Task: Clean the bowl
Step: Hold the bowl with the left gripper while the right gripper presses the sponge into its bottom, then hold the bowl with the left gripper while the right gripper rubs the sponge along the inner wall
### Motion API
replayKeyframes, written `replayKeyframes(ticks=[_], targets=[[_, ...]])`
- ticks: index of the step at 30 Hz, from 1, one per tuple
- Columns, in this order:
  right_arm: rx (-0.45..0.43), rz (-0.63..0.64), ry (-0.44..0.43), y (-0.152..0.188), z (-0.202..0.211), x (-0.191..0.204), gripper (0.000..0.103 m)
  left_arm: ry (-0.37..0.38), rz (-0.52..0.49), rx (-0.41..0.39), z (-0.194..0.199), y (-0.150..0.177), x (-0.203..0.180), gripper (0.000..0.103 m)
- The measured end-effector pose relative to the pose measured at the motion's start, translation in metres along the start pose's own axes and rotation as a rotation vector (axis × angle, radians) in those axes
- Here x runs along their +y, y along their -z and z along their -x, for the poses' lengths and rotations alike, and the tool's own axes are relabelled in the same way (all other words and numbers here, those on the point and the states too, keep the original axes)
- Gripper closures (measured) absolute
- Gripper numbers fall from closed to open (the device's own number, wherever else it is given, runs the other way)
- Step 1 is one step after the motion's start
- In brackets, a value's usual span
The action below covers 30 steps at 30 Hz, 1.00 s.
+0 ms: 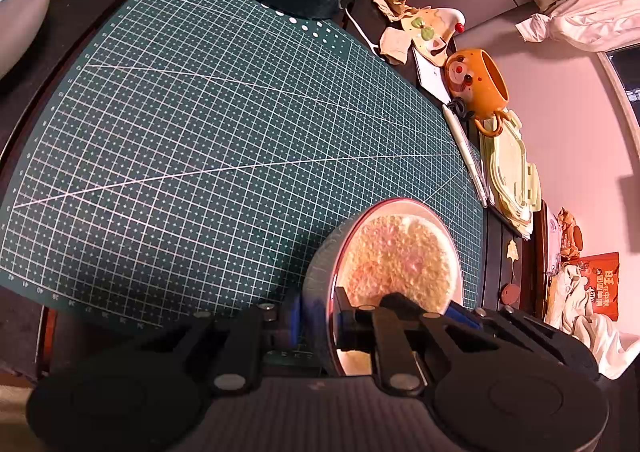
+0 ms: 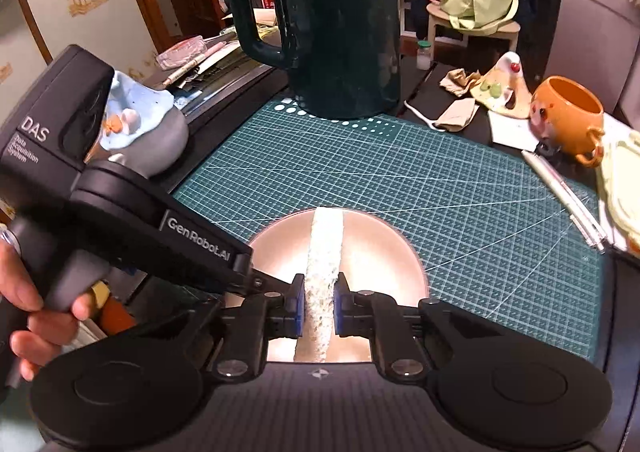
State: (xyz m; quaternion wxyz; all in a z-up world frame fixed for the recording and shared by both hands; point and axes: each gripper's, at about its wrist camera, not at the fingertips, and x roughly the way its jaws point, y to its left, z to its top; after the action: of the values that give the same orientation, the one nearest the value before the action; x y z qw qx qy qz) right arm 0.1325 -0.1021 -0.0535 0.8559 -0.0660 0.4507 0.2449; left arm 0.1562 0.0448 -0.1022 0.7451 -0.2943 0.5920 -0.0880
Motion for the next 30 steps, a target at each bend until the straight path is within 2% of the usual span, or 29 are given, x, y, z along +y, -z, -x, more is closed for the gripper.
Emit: replayKeyframes(ticks=[4, 7, 12, 17, 18, 19, 21, 28, 30], targets=[[0.002, 0.028, 0.041, 0.000, -0.002, 0.001, 0.091, -0.001, -0.001, 0.000, 0.000, 0.001, -0.001, 0.089], [-0.006, 0.068, 0.105, 0.002, -0.003, 0.004, 0.091, 0.001, -0.002, 0.001, 0.001, 0.000, 0.003, 0.089], [-0.064, 0.119, 0.194, -0.003, 0.014, 0.005, 0.091, 0.001, -0.007, 0.003, 0.001, 0.000, 0.005, 0.089], [-0.121, 0.070, 0.172, -0.009, 0.037, -0.006, 0.092, -0.001, -0.008, 0.004, 0.001, -0.001, -0.001, 0.089], [-0.128, 0.052, 0.149, -0.010, 0.040, -0.009, 0.091, -0.002, -0.009, 0.004, 0.001, -0.001, -0.005, 0.089], [-0.137, -0.004, 0.074, -0.012, 0.044, -0.017, 0.091, -0.003, -0.009, 0.004, 0.001, -0.001, -0.006, 0.089], [-0.114, -0.047, 0.006, -0.011, 0.037, -0.021, 0.091, -0.002, -0.008, 0.003, 0.001, -0.001, -0.009, 0.089], [-0.023, -0.046, -0.024, -0.003, 0.002, -0.010, 0.092, -0.003, -0.012, 0.006, -0.001, -0.002, -0.023, 0.089], [-0.015, -0.007, 0.015, -0.002, -0.002, -0.004, 0.092, -0.003, -0.013, 0.008, -0.002, -0.002, -0.025, 0.089]])
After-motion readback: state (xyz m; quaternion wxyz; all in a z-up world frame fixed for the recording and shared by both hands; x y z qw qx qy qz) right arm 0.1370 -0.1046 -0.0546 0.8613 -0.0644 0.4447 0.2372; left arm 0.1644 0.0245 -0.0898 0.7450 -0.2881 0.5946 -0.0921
